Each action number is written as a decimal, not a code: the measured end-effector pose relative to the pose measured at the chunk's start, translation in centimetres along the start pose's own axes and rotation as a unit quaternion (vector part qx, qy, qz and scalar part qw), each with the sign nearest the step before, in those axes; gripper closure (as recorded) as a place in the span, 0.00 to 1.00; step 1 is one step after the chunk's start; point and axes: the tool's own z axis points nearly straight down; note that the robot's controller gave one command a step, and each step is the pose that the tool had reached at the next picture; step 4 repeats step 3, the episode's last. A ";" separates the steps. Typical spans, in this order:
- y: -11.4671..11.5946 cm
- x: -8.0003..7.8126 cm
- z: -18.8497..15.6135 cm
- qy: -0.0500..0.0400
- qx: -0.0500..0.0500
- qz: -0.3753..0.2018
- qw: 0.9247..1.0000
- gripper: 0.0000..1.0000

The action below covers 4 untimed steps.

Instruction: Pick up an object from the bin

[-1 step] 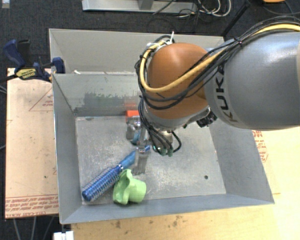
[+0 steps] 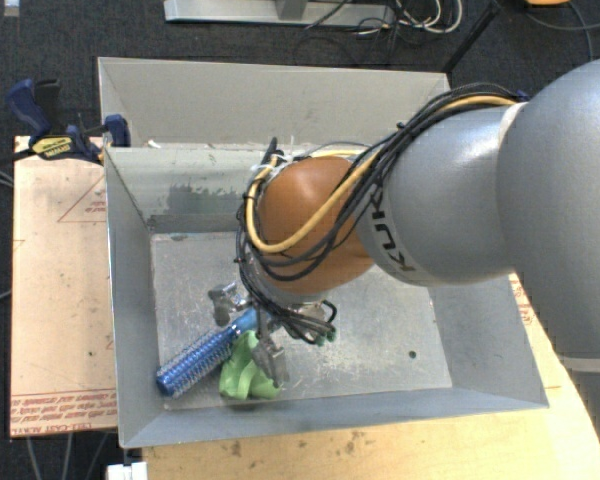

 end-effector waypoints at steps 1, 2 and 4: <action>-0.8 -2.2 5.1 0.003 -0.001 -0.186 0.983 0.00; -0.8 -2.2 4.9 0.003 -0.001 -0.185 0.983 1.00; 2.0 -1.8 -10.2 0.000 0.000 -0.203 0.979 1.00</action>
Offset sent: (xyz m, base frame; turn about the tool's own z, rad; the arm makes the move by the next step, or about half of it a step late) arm 0.0228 0.0031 -0.0495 -0.3769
